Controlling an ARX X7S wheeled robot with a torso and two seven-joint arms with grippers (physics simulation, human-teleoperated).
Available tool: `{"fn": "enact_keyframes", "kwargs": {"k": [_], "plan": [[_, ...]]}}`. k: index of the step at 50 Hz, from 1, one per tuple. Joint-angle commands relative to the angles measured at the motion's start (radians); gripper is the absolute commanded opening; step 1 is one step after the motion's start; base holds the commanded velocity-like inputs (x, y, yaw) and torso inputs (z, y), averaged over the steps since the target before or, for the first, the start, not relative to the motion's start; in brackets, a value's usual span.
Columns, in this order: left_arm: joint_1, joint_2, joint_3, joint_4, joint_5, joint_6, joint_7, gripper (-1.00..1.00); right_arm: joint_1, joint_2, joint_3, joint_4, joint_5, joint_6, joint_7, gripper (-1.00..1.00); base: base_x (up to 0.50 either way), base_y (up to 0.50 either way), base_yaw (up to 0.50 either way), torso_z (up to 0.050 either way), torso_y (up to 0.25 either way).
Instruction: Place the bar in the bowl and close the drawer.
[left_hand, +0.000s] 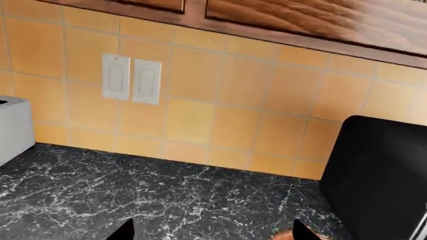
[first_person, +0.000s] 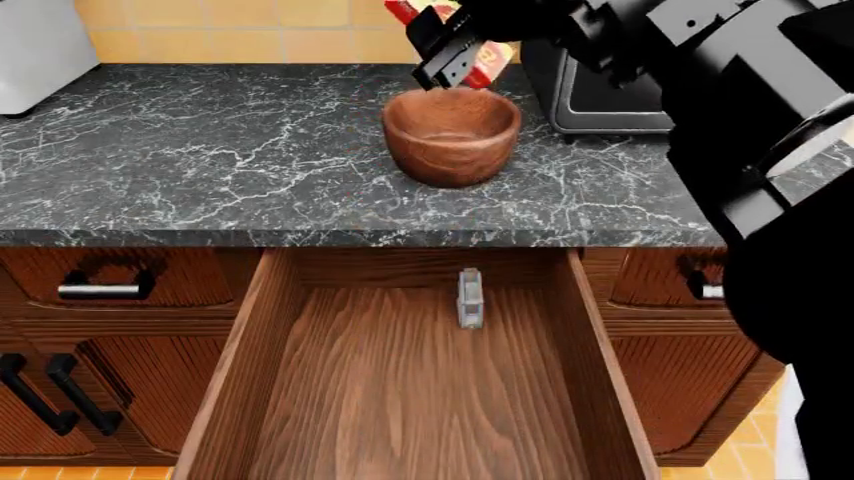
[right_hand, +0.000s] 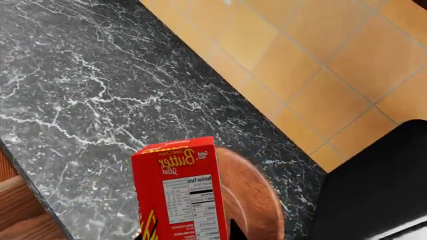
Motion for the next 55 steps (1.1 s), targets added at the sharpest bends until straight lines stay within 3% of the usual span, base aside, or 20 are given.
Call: {"fn": "enact_keyframes", "kwargs": {"k": [1, 11, 24, 36, 55], "plan": [[-0.086, 0.104, -0.029, -0.244, 0.201, 0.115, 0.085, 1.0, 0.054, -0.012, 0.004, 0.111, 0.07, -0.059, 0.131, -1.0, 0.0, 0.0, 0.0, 0.0, 0.0], [-0.074, 0.119, -0.205, -0.244, 0.41, 0.097, 0.101, 1.0, 0.06, -0.012, 0.0, 0.108, 0.078, -0.05, 0.165, -1.0, 0.0, 0.0, 0.0, 0.0, -0.007], [-0.103, 0.147, -0.369, -0.244, 0.628, 0.07, 0.142, 1.0, 0.124, -0.012, -0.002, 0.107, 0.105, -0.04, 0.18, -1.0, 0.0, 0.0, 0.0, 0.0, -0.243], [-0.155, 0.157, -0.464, -0.244, 0.755, 0.043, 0.157, 1.0, 0.209, -0.012, -0.002, 0.115, 0.144, -0.028, 0.193, -1.0, 0.0, 0.0, 0.0, 0.0, -0.245], [-0.188, 0.183, -0.546, -0.244, 0.872, 0.034, 0.163, 1.0, 0.263, -0.012, -0.011, 0.131, 0.238, -0.114, 0.255, -1.0, 0.0, 0.0, 0.0, 0.0, -0.003]]}}
